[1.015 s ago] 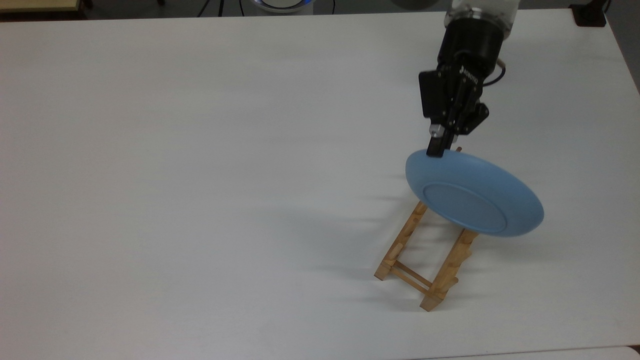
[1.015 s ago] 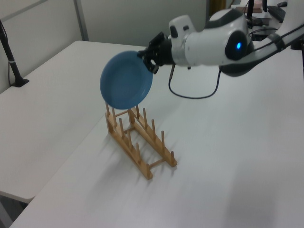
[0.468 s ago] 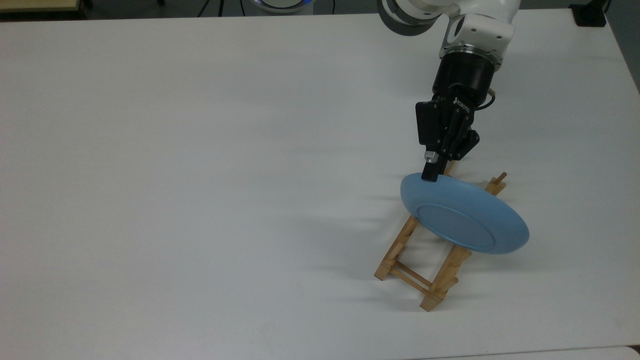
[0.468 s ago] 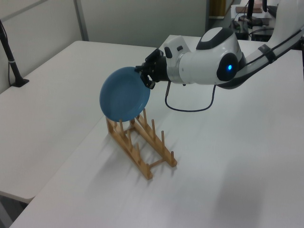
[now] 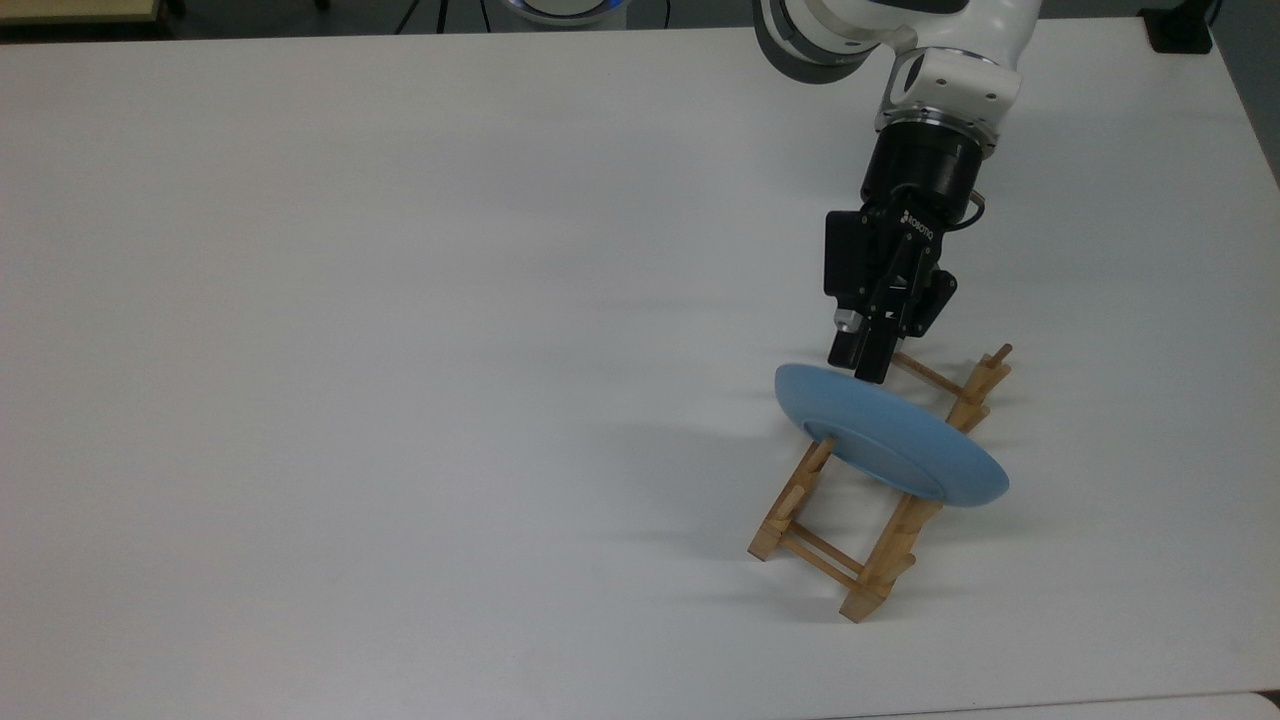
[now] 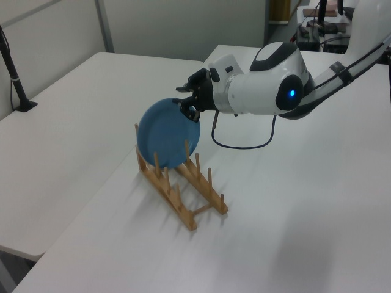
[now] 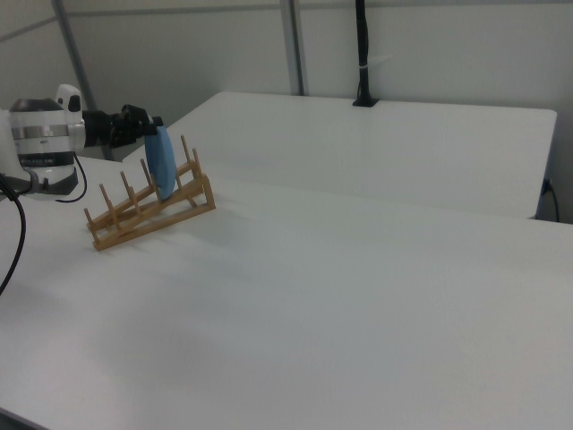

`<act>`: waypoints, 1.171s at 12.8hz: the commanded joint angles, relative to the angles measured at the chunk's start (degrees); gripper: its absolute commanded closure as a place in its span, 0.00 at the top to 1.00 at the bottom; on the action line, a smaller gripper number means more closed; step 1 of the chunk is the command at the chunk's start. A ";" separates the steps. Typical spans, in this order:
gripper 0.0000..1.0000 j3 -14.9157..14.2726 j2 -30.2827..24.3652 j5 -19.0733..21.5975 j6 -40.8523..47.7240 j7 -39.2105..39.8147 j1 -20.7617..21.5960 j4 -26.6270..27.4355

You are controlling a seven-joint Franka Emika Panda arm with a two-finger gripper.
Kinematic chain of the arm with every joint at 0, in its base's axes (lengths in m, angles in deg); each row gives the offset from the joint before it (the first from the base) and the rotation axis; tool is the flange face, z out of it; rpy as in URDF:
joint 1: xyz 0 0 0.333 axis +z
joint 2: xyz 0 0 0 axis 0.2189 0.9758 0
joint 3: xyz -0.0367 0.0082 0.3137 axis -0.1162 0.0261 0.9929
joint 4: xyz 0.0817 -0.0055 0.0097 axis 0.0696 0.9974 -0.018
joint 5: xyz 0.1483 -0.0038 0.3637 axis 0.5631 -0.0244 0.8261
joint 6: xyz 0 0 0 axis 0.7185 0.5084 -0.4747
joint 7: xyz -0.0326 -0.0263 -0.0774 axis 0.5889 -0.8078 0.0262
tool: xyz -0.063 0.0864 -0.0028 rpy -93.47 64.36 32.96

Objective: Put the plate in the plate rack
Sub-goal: 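Open the gripper to release the plate and raise it away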

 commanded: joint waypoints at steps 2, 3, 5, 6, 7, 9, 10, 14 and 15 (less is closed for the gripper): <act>1.00 -0.43 -0.02 -0.72 3.16 -1.74 1.25 -1.06; 1.00 -0.35 -0.37 -0.63 3.16 -1.74 1.25 -1.15; 1.00 -0.26 -2.82 1.90 3.16 -1.83 0.82 -1.41; 1.00 0.09 -4.40 5.84 2.81 -1.83 0.55 -1.93; 1.00 0.27 -6.42 13.79 2.54 -1.66 0.55 -3.85; 1.00 0.27 -9.32 25.93 3.15 -0.87 0.55 -5.45; 1.00 0.27 -11.26 30.35 3.24 -0.69 0.55 -5.28; 1.00 0.18 -17.24 52.40 12.27 4.11 -1.38 -5.36; 1.00 -0.17 -19.86 61.42 17.87 10.06 -1.90 -5.36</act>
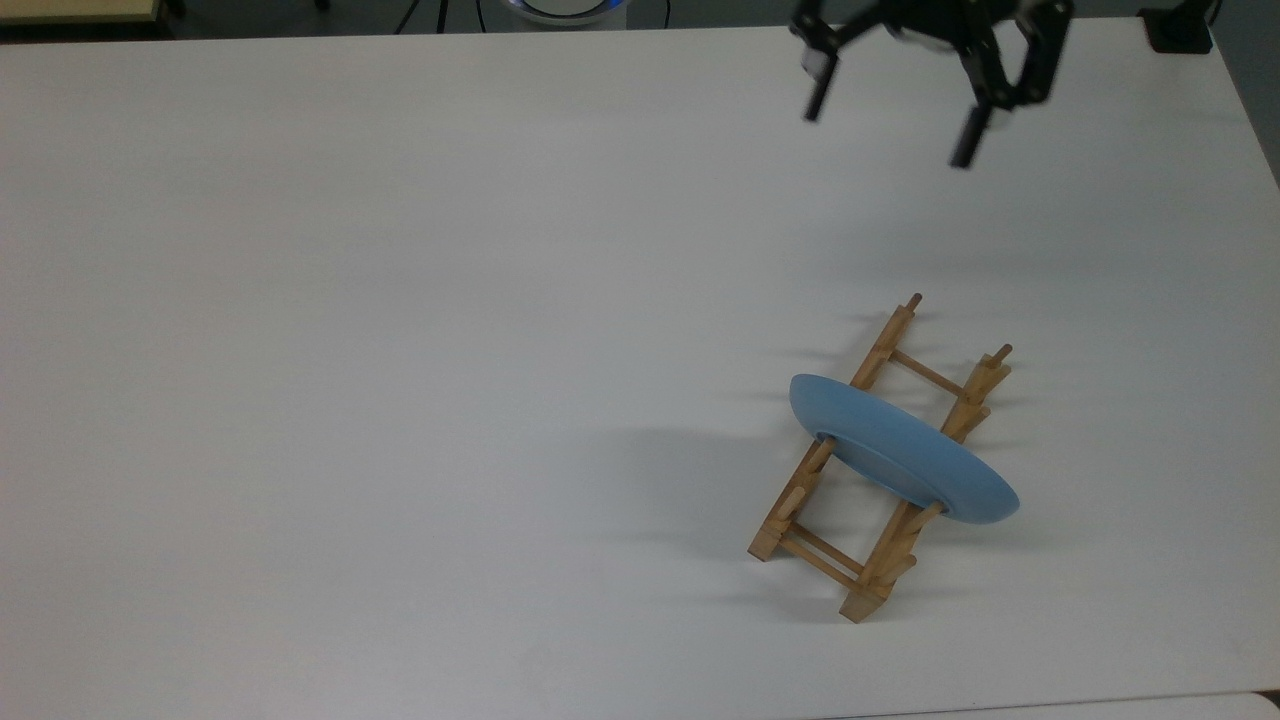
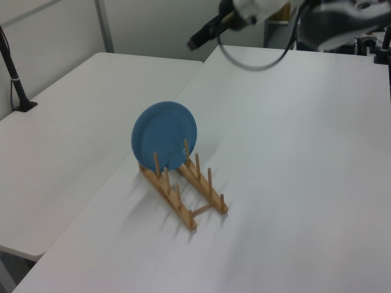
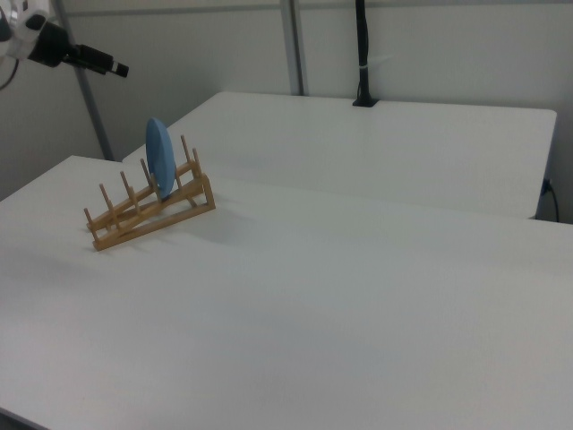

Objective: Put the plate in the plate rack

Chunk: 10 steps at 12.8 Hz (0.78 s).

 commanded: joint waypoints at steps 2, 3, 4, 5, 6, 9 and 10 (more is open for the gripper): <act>1.00 -0.65 -8.84 27.56 17.12 14.81 -4.41 1.10; 1.00 -1.01 -11.82 35.54 22.55 19.63 -7.12 1.36; 1.00 -2.23 -13.33 40.15 26.44 23.07 -8.89 1.53; 1.00 -4.24 -14.30 44.46 30.57 26.67 -9.69 1.62; 1.00 -8.18 -15.53 49.55 36.61 32.71 -10.05 2.32; 1.00 -14.80 -18.52 52.32 38.26 46.10 -11.62 7.60; 1.00 -14.98 -18.44 52.84 36.17 51.53 -14.94 7.69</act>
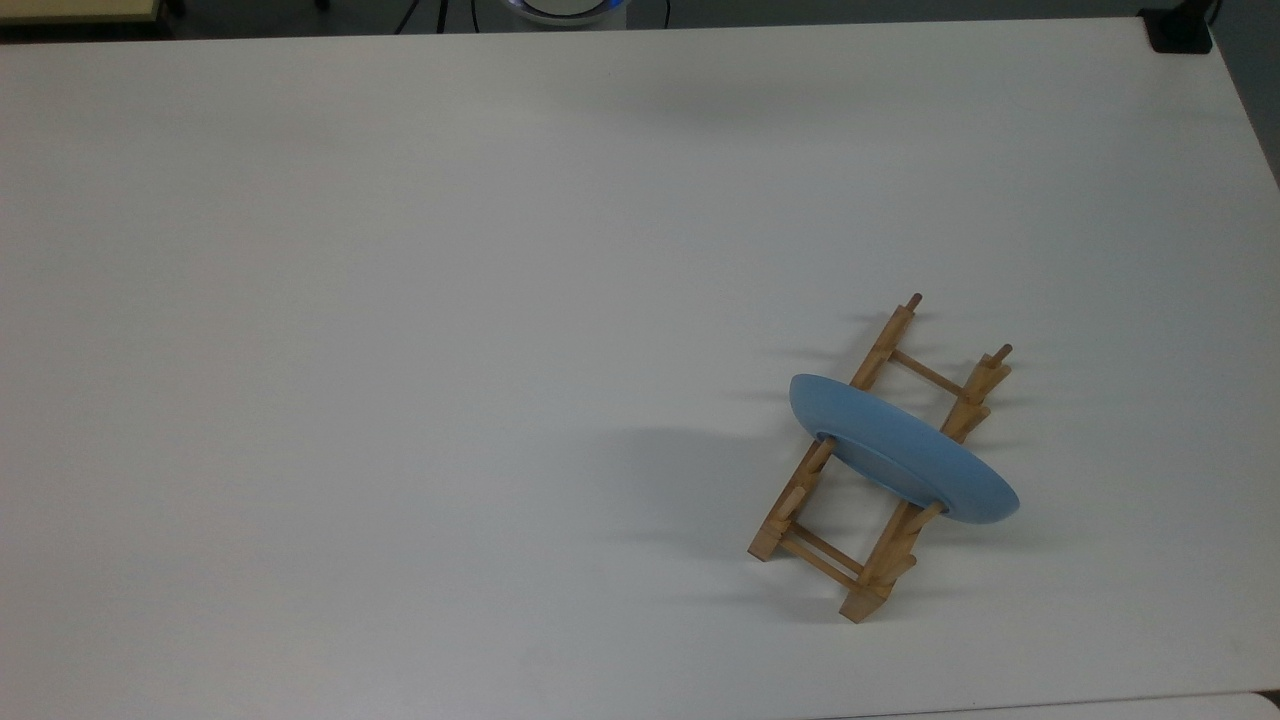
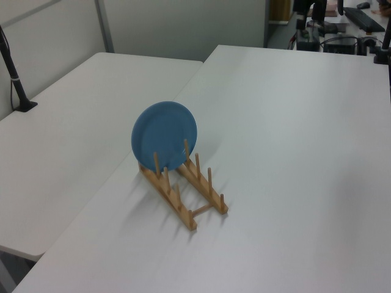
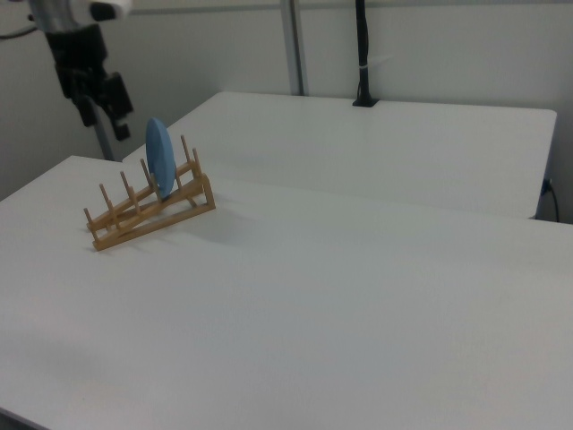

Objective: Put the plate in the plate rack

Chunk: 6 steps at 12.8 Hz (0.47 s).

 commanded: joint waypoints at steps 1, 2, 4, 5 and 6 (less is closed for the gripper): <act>1.00 -1.55 -2.14 2.83 -4.59 14.09 -5.78 4.42; 1.00 -1.64 -2.05 3.88 -6.26 18.48 -7.63 5.12; 1.00 -1.73 -2.05 3.98 -10.91 26.07 -9.67 8.63; 1.00 -1.99 -2.05 3.98 -12.76 26.17 -9.76 8.91; 1.00 -3.21 -1.88 3.98 -13.04 26.61 -9.58 8.74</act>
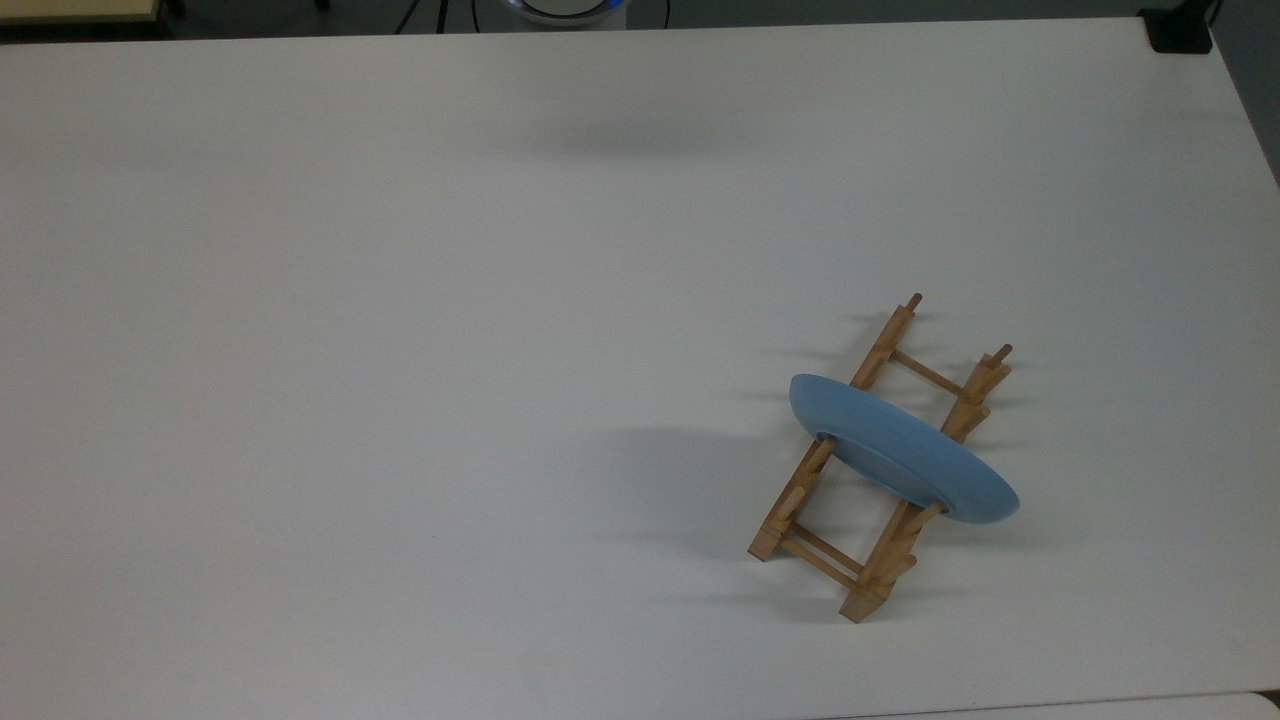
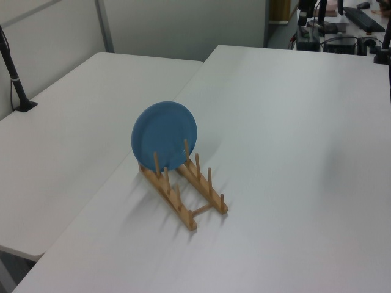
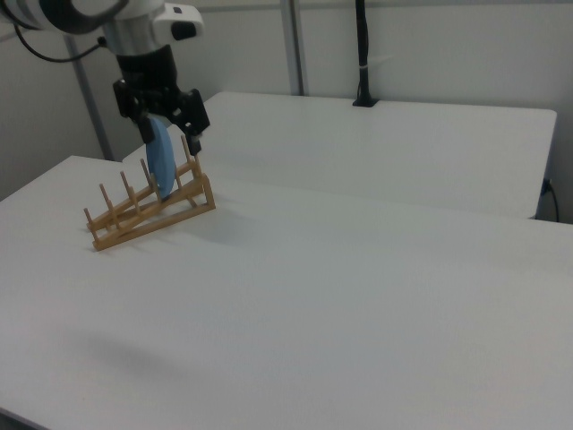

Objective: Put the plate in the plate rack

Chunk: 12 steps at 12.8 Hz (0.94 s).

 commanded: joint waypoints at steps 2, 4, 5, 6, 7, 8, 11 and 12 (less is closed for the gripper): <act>1.00 -1.33 -0.98 1.13 -3.73 2.35 0.88 3.08; 1.00 -1.51 -0.63 1.13 -3.64 2.18 1.06 3.08; 1.00 -1.51 -0.11 1.13 -4.08 1.83 1.23 2.90; 1.00 -1.51 0.94 1.13 -4.17 0.96 1.50 2.21; 1.00 -2.20 2.00 1.13 -4.69 -0.53 2.80 1.42; 1.00 -3.69 2.62 1.13 -5.13 -2.20 4.30 1.06; 1.00 -6.77 4.37 1.13 -5.31 -2.92 7.47 -0.26; 1.00 -6.95 4.90 1.05 -5.40 -2.92 7.65 -0.35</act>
